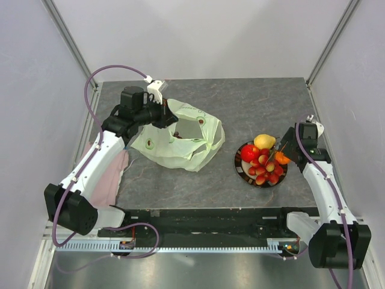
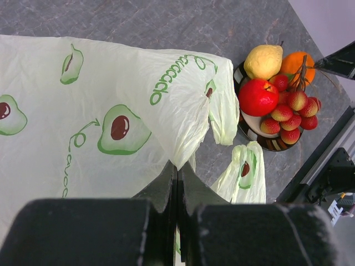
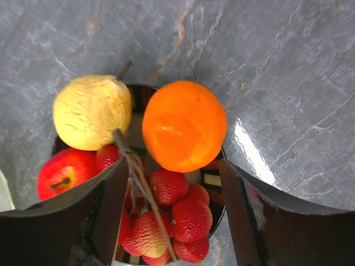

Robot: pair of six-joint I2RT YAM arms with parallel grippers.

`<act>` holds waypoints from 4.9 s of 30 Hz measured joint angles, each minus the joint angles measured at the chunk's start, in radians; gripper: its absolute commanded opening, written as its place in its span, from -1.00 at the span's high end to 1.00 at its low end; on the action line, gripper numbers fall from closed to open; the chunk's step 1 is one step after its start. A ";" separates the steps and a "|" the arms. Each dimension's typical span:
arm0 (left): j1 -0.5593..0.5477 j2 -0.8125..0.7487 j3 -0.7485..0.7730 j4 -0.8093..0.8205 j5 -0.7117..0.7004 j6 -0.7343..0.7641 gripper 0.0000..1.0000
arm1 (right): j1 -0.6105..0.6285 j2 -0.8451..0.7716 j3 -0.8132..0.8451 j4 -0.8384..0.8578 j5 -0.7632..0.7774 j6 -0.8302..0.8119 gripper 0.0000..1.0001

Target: Place the fruits into the plastic bag

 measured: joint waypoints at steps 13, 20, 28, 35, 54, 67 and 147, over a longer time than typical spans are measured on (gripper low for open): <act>0.000 -0.003 0.000 0.000 0.000 0.000 0.97 | -0.069 -0.006 -0.085 0.114 -0.187 -0.044 -0.40; 0.000 -0.003 0.000 0.000 0.001 -0.001 0.97 | -0.069 -0.003 -0.123 0.175 -0.227 -0.055 -0.04; 0.000 -0.003 0.000 0.000 0.001 -0.001 0.97 | -0.069 0.046 -0.130 0.233 -0.286 -0.062 0.00; 0.000 -0.003 0.000 0.000 0.002 -0.001 0.97 | -0.069 0.056 -0.130 0.271 -0.303 -0.070 0.06; 0.000 -0.003 0.000 0.000 0.002 -0.001 0.97 | -0.069 0.048 -0.132 0.273 -0.344 -0.104 0.96; 0.000 -0.003 0.000 0.000 0.019 -0.001 0.97 | -0.069 -0.060 -0.126 0.168 -0.382 -0.129 1.00; 0.000 -0.003 0.000 0.008 0.056 -0.011 0.97 | 0.911 0.176 0.020 0.953 -0.165 -0.260 1.00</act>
